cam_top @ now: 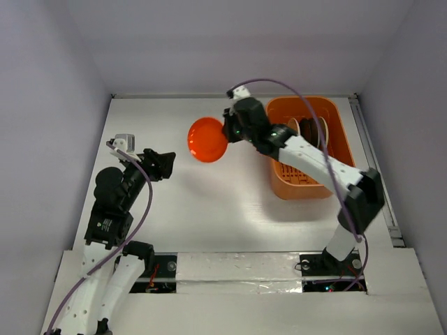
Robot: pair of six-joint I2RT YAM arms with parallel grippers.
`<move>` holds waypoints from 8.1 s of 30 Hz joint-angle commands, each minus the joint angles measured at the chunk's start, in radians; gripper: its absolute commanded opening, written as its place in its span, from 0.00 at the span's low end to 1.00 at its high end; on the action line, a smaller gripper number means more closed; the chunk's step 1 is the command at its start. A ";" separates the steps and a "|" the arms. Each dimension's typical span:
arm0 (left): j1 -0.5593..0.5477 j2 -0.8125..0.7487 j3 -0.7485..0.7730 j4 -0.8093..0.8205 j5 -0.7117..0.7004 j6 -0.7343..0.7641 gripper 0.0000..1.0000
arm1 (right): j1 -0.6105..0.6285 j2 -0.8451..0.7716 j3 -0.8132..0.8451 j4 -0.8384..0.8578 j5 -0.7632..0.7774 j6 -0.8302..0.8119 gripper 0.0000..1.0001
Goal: Unload the plates from the dish rack
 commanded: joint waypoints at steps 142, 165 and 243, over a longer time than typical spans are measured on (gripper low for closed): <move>-0.012 -0.012 0.022 0.087 0.124 0.021 0.36 | -0.002 0.350 -0.167 0.389 -0.345 0.318 0.03; -0.012 -0.016 0.016 0.095 0.136 0.015 0.36 | -0.002 0.134 -0.180 0.171 -0.099 0.170 0.19; -0.003 -0.013 0.013 0.106 0.155 0.008 0.36 | -0.206 -0.426 -0.200 0.025 0.170 -0.046 0.00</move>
